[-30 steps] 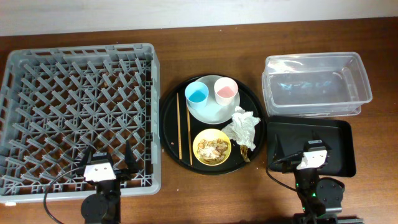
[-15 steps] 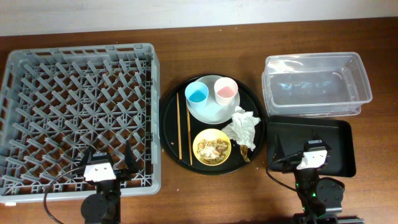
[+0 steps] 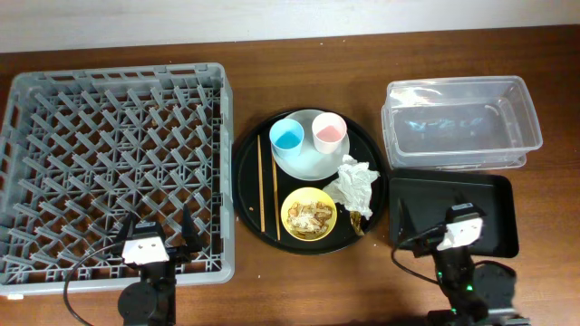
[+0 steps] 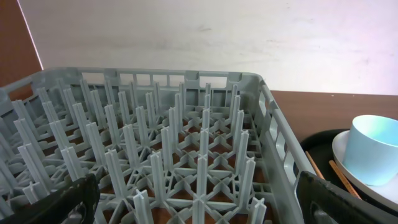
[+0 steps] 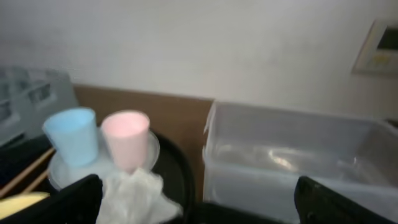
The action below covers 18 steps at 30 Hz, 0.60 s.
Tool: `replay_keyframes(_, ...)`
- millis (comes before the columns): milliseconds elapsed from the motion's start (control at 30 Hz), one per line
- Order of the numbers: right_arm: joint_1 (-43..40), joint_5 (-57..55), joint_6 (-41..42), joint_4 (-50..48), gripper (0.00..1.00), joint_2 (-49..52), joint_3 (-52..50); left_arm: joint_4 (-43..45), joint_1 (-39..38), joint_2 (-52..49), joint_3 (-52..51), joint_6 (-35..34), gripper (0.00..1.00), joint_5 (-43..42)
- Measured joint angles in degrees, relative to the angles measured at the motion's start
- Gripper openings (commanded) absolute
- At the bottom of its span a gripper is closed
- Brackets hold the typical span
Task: Sort waste into correct bins and load items into the dishwasher rack
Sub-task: 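Move the right gripper toward the crumpled white tissue on the tray, then grasp the white tissue with the right gripper and drop it into the clear bin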
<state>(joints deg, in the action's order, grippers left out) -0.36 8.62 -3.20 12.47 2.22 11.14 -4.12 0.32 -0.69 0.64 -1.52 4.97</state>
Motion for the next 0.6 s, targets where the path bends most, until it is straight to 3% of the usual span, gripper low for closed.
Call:
replay_keyframes(133,0.02,0.85,0.20,9.55,0.99,9.90,16.85,0.00,0.02,0.04,0.00,0.02,0.99,0.02)
replay_keyframes(367,-0.04,3.72,0.39,58.58,0.99,49.99,72.81,0.02,0.00,0.07,0.00,0.02,0.99,0.02)
replay_keyframes(433,-0.04,4.31,0.39,67.95,0.99,60.70,86.90,0.02,0.00,0.00,0.00,0.04,0.99,0.02)
replay_keyframes(500,-0.04,5.70,0.42,70.73,0.99,69.44,95.32,-0.04,0.00,0.00,0.00,0.02,0.99,0.00)
replay_keyframes(600,-0.09,14.69,0.44,73.16,0.95,77.94,98.36,0.00,0.00,0.04,0.00,0.02,0.99,0.04)
